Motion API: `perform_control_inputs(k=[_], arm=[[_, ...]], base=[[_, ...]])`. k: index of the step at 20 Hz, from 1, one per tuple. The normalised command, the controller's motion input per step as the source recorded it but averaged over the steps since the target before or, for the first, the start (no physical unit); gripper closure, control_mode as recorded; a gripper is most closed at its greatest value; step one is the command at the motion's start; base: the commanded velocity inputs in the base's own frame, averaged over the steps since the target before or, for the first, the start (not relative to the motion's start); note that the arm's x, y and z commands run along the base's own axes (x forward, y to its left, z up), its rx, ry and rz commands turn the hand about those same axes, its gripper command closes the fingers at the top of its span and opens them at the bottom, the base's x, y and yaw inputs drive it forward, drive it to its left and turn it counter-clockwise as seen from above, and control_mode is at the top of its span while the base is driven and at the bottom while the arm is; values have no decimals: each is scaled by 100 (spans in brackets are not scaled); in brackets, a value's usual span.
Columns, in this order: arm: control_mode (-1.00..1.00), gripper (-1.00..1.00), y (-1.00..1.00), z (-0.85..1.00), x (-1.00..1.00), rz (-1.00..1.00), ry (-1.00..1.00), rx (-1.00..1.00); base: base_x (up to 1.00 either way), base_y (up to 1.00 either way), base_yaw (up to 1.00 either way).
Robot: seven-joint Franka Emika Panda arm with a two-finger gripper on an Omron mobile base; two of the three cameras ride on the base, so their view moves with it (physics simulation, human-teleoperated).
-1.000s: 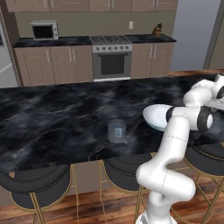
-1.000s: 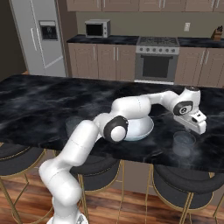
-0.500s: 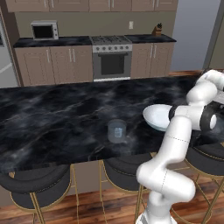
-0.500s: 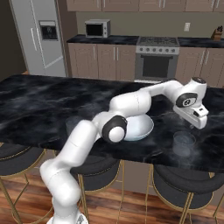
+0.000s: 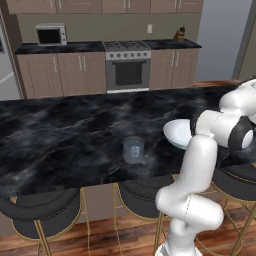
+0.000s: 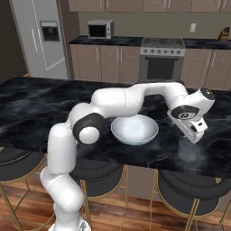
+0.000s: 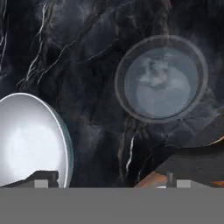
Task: There are four ice cubes in the ice bowl. Place two ice cubes in each glass of water.
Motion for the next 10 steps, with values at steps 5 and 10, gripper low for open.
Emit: perform_control_inputs(k=[5,10], arm=[[-100,-100,100,-44,-100,0,-22,0],[-100,-100,100,-43,-100,0,-25,-3]], base=[[0,0,0],[0,0,0]])
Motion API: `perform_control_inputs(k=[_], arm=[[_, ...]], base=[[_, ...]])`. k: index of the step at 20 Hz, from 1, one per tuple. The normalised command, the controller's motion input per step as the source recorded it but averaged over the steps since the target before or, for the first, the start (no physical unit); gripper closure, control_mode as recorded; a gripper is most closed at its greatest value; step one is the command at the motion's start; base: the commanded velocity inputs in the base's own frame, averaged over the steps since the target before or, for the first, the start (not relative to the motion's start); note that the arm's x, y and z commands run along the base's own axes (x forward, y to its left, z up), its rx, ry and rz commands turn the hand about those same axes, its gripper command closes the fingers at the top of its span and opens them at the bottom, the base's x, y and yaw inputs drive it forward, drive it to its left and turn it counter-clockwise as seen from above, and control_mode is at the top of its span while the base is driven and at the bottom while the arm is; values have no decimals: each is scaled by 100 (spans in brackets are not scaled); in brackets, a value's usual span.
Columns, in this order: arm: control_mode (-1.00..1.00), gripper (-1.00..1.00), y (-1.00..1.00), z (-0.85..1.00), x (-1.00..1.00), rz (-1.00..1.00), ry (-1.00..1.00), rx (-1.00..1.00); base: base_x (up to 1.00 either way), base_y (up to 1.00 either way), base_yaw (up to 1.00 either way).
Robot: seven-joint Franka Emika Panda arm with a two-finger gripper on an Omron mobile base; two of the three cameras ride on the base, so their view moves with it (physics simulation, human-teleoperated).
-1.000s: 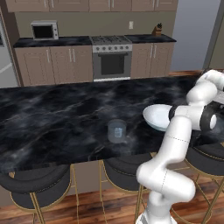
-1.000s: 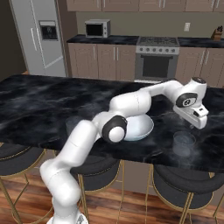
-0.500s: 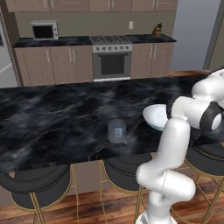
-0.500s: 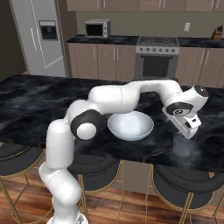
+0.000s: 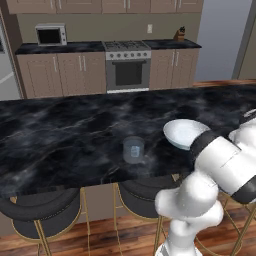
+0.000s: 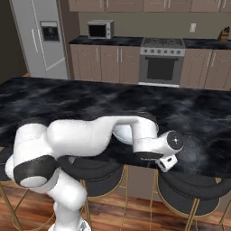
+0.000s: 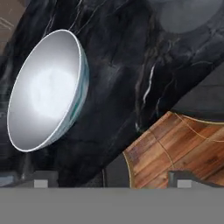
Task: There are four ice cubes in the ice bowl. Place two ice cubes in each glass of water.
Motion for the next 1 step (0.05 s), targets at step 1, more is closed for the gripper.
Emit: perform_control_inputs(k=[1], arm=[[-100,-100,100,0,-100,0,-50,-18]], base=[[0,0,0]])
